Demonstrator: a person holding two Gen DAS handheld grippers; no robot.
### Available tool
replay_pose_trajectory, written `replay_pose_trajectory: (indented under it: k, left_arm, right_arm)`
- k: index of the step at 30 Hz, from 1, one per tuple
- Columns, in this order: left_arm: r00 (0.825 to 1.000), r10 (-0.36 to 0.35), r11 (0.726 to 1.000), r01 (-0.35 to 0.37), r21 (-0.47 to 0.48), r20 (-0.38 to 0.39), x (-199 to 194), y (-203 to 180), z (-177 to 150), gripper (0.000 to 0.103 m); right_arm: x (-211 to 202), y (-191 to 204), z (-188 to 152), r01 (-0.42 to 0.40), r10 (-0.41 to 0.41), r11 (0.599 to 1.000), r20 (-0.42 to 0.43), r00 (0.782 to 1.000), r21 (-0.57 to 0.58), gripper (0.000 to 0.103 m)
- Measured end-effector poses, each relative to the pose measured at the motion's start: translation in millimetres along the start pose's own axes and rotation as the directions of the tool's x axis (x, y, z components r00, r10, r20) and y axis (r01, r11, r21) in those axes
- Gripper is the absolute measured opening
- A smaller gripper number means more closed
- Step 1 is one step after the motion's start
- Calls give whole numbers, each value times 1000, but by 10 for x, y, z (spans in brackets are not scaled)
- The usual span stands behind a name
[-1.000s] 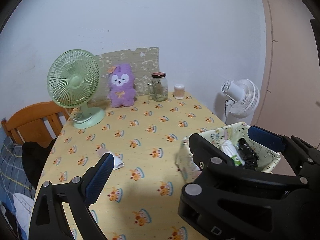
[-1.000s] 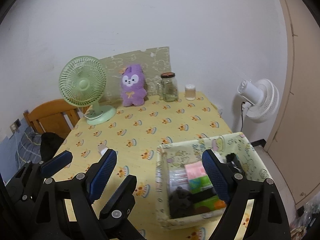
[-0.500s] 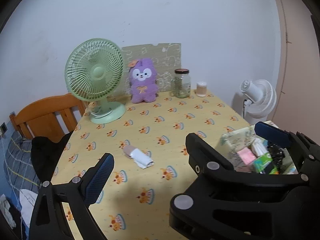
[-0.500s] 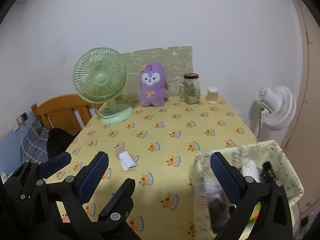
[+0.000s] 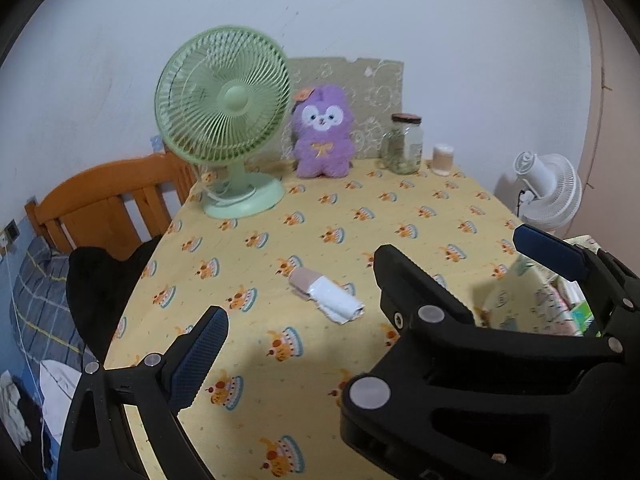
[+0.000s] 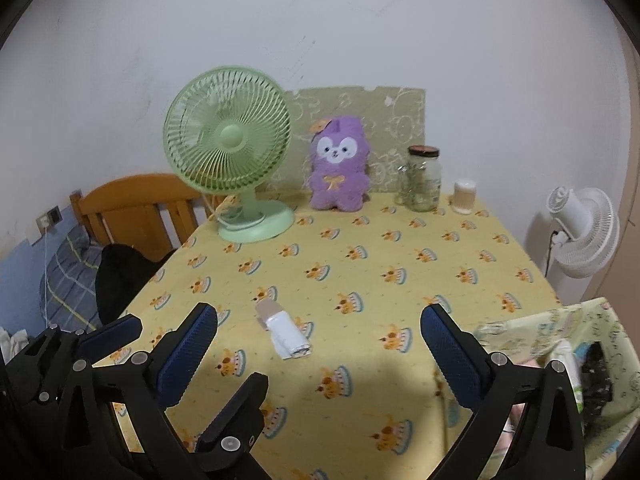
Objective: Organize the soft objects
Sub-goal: 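Close the right tool on the rolled white cloth and lift it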
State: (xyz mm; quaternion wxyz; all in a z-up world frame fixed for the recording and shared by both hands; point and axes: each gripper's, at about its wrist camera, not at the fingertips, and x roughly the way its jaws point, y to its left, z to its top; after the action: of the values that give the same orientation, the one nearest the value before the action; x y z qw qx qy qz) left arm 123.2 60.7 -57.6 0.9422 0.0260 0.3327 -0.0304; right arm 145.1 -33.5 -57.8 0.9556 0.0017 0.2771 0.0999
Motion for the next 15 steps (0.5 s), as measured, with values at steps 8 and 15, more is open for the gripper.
replay_pose_trajectory:
  k: [8, 15]
  left_arm:
    - [996, 37, 999, -39, -25, -85, 366, 221, -99, 98]
    - [990, 62, 997, -67, -43, -123, 650, 333, -158, 98]
  right_arm:
    - [452, 154, -94, -21, 18, 999, -77, 997, -34, 103]
    - [794, 219, -174, -47, 42, 998, -126, 991, -42, 100]
